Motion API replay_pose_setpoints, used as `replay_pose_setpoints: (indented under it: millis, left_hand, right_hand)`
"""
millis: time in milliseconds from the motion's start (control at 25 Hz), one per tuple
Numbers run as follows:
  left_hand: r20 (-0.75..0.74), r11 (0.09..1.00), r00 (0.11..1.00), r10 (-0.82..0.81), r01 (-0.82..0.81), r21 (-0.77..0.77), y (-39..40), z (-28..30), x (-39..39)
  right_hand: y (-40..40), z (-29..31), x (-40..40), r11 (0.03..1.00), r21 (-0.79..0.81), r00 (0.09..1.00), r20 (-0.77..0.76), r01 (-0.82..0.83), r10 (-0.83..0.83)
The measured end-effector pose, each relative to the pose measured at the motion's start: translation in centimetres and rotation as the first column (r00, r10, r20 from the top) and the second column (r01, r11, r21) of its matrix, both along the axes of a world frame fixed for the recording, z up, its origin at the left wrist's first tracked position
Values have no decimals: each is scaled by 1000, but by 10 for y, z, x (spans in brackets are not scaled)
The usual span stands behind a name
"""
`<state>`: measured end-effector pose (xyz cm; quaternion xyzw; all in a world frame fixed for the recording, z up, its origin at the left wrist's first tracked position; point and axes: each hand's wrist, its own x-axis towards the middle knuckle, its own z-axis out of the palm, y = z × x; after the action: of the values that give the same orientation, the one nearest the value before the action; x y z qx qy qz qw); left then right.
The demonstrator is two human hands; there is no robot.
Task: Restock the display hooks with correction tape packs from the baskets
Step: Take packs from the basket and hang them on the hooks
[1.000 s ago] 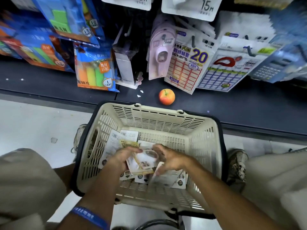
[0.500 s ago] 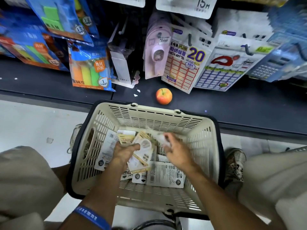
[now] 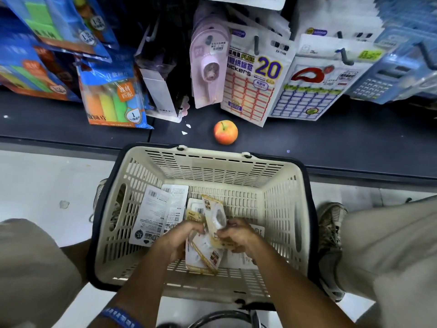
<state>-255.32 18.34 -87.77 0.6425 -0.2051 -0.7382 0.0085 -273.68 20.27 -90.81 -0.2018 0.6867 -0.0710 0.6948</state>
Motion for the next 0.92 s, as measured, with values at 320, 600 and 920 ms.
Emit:
replay_pose_setpoints:
  millis: [320, 600, 920]
  left_hand:
    - [196, 994, 975, 106, -99, -46, -13, -15, 2]
    - [274, 929, 901, 335, -268, -254, -15, -14, 6]
    - [262, 915, 898, 352, -272, -297, -14, -14, 5]
  right_hand:
    - [-8, -1, 0, 949, -162, 962, -72, -270, 262]
    - [0, -9, -4, 724, 79, 612, -478, -685, 631]
    - [-6, -12, -8, 455, 203, 349, -404, -867, 846]
